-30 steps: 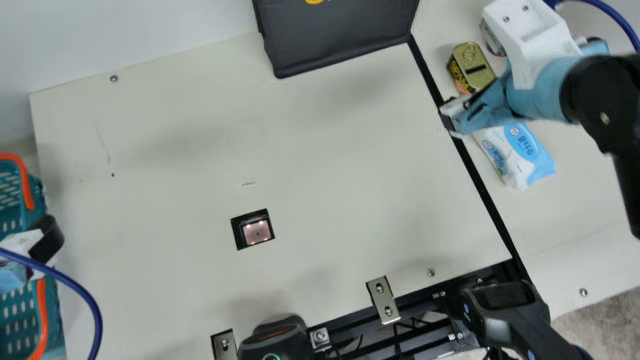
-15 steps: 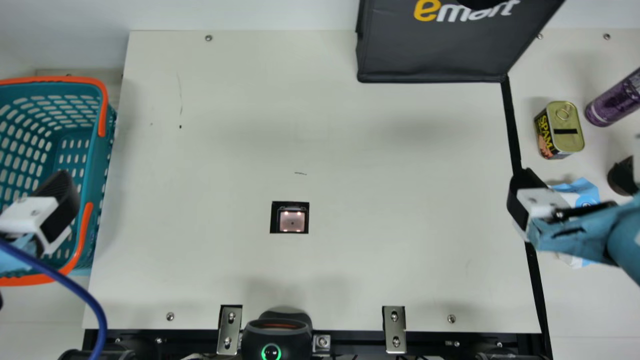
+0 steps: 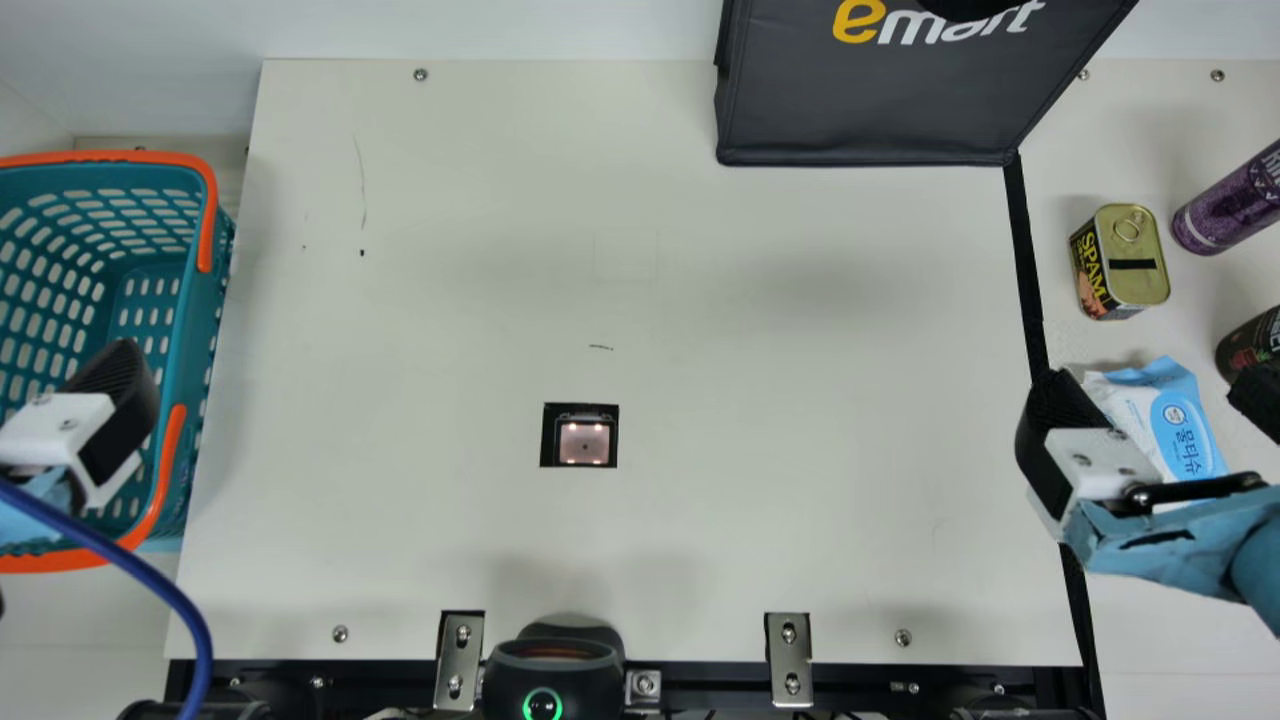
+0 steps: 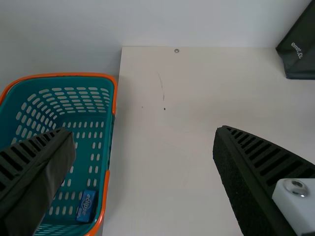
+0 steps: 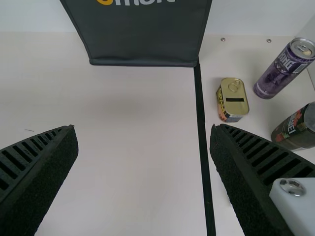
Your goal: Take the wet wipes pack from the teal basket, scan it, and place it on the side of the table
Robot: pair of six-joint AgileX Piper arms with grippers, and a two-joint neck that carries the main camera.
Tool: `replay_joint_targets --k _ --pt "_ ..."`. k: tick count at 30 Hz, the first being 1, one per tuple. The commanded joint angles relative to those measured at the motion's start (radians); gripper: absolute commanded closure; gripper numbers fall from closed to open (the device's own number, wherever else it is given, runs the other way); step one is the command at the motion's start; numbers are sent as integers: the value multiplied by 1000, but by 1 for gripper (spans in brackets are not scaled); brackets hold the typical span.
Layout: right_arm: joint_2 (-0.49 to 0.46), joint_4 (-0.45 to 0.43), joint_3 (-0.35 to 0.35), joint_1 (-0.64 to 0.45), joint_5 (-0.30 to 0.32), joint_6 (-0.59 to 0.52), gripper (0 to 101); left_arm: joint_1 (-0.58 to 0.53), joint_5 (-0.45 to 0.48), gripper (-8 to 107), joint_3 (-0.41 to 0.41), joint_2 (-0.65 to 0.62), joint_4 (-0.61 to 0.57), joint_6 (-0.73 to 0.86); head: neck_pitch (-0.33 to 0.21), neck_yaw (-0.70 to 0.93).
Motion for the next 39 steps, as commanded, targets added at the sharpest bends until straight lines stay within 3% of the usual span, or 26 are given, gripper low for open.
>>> replay_joint_targets --k 1,39 --pt "0 0 0 0 0 0 6 0 0 9 0 0 0 0 -29 2" --pt "0 0 0 0 0 0 6 0 0 9 0 0 0 0 -29 2"
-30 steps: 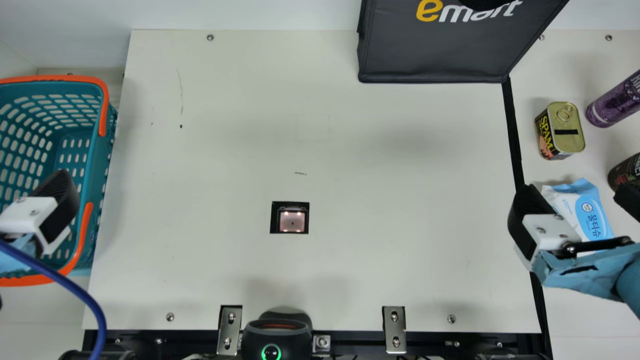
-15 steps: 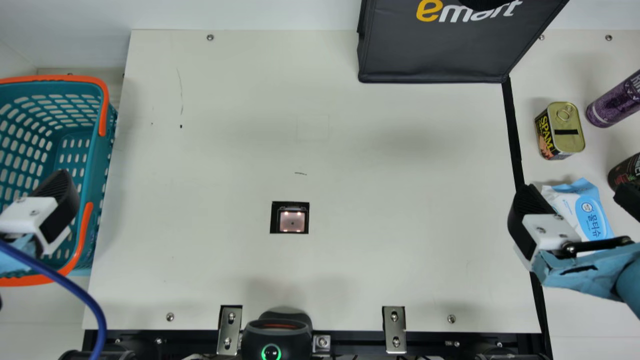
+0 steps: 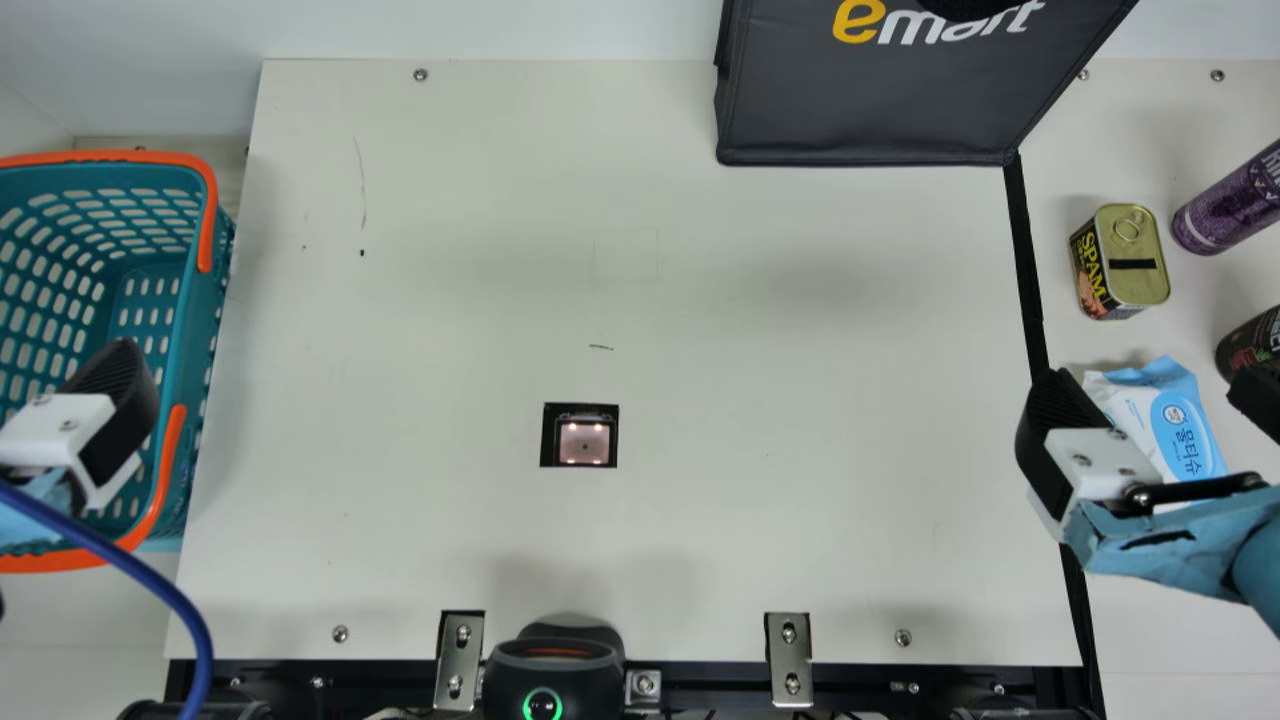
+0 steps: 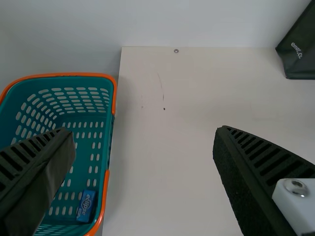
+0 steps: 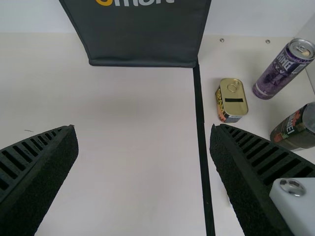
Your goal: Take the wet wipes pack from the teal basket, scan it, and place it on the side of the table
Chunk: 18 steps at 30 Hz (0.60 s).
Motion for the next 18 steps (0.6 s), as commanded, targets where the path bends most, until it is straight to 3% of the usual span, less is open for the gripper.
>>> replay_joint_targets --k 1,18 --pt "0 0 0 0 0 0 6 0 0 9 0 0 0 0 -29 2" --pt "0 0 0 0 0 0 6 0 0 9 0 0 0 0 -29 2"
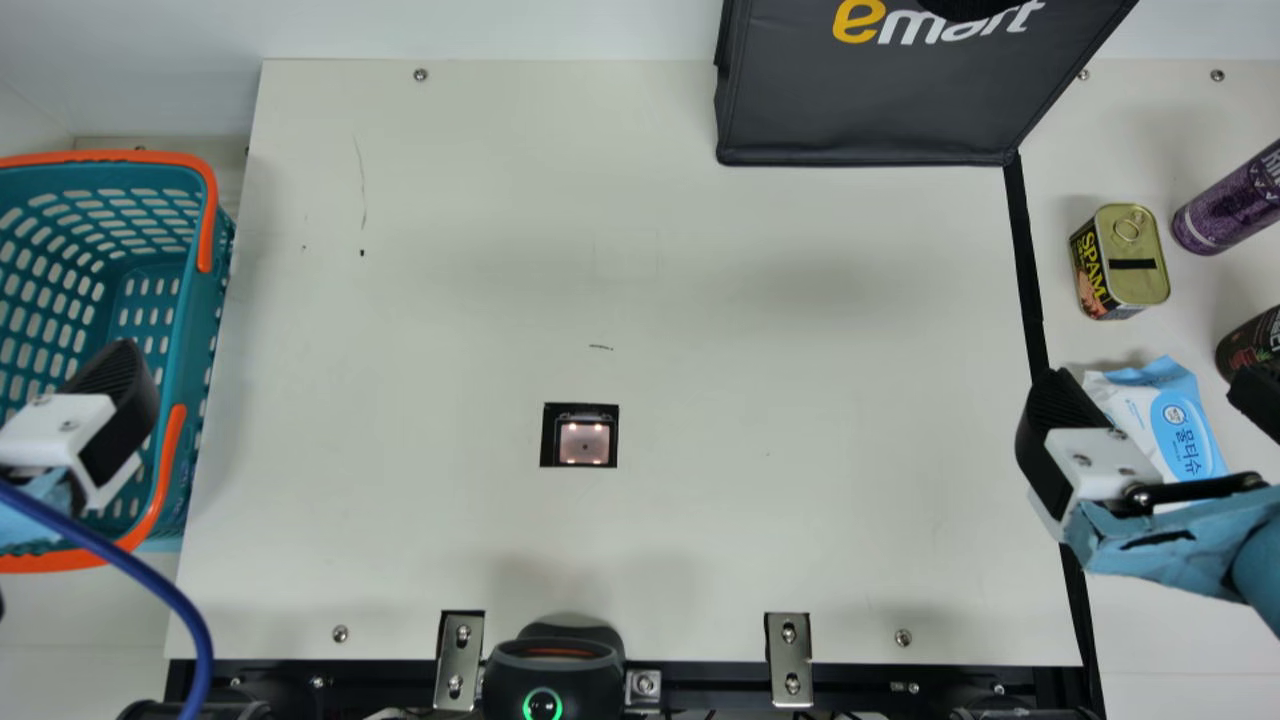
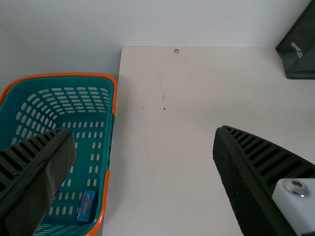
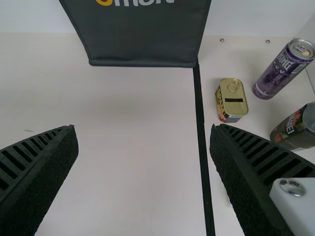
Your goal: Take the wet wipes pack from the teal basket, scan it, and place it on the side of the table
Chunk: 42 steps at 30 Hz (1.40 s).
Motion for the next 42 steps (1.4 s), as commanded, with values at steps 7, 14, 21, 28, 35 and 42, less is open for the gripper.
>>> replay_joint_targets --k 7,14,21,28,35,42 --pt "0 0 0 0 0 0 6 0 0 9 0 0 0 0 -29 2" --pt "0 0 0 0 -1 0 6 0 0 9 0 0 0 0 -29 2" --pt "0 0 0 0 -1 0 6 0 0 9 0 0 0 0 -29 2" --pt "0 0 0 0 -1 0 6 0 0 9 0 0 0 0 -29 2" --pt "0 0 0 0 -1 0 6 0 0 9 0 0 0 0 -29 2" --pt "0 0 0 0 -1 0 6 0 0 9 0 0 0 0 -29 2"
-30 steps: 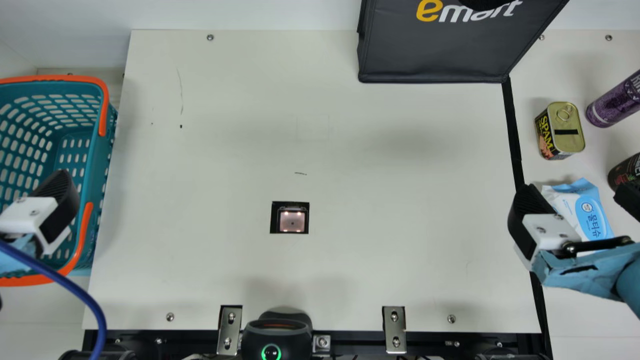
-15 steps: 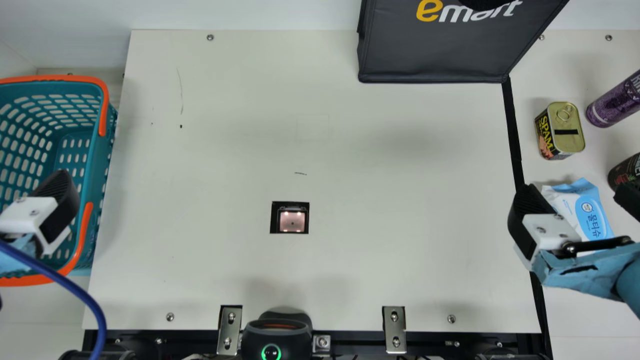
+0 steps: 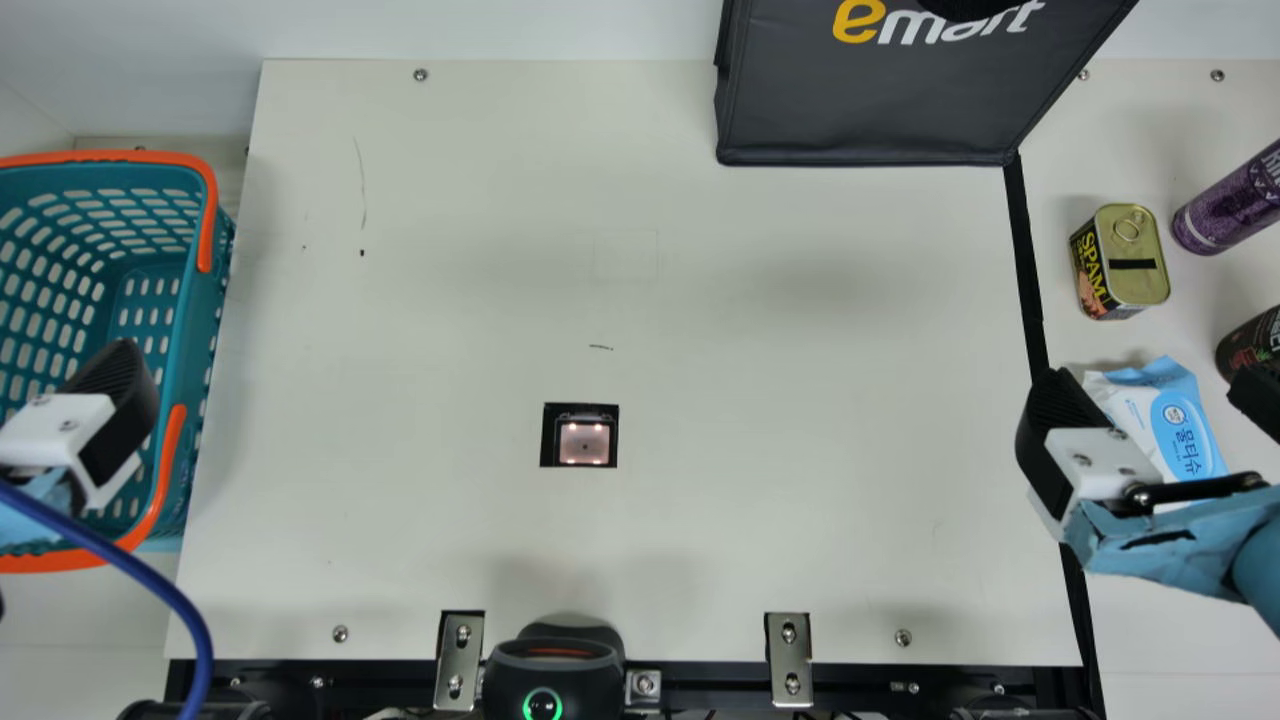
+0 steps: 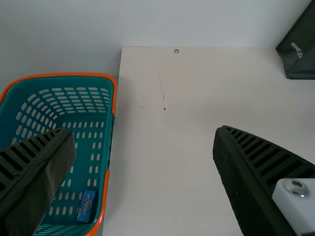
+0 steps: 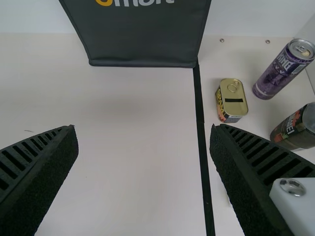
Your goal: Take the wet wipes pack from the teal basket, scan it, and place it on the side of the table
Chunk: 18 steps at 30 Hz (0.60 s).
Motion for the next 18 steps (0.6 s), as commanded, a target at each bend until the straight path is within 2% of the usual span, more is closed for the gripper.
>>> replay_joint_targets --k 1,18 --pt "0 0 0 0 0 0 6 0 0 9 0 0 0 0 -29 3" --pt "0 0 0 0 0 0 6 0 0 9 0 0 0 0 -29 3"
